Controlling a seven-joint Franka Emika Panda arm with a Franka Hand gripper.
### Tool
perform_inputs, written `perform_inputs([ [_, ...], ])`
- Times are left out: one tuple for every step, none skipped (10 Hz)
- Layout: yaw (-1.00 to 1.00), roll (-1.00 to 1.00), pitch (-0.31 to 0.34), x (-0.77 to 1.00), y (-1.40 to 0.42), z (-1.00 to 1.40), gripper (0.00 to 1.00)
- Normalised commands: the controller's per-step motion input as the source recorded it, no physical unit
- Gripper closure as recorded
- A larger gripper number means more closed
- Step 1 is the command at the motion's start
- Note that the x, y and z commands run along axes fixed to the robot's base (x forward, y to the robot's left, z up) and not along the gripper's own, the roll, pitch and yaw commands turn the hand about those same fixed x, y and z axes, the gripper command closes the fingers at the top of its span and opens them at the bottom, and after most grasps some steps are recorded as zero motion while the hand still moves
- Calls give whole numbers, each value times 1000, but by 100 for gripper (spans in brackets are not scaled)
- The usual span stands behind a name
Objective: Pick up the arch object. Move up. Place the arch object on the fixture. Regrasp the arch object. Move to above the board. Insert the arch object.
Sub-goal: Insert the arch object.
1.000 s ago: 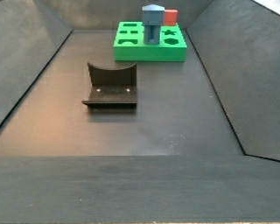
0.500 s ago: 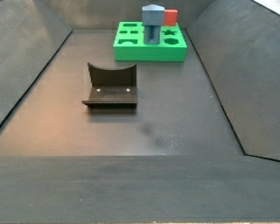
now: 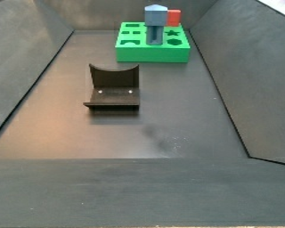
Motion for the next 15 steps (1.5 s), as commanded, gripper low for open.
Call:
perform_inputs([
  [-1000,3,-20,0,0,-77,100],
  [-1000,0,-23,0,0,-77,100],
  [-1000,0,-24,0,0,-71,100],
  [-1000,0,-21,0,0,-71,100],
  [-1000,0,-27,0,0,-66,100],
  [-1000,0,-30,0,0,-63,100],
  [-1000,0,-30,0,0,-63,100],
  [-1000,0,-36,40,0,-49,100],
  [-831,-4,-29,369,186,-14,100],
  [-749,-20,-19,491,246,0,100],
  [-663,-40,-7,603,283,0,100],
  [-643,-43,-3,629,297,0,100],
  [-651,-36,-4,620,300,0,100],
  [-700,-3,-1,560,291,-43,100],
  [-946,0,-20,243,114,-131,100],
])
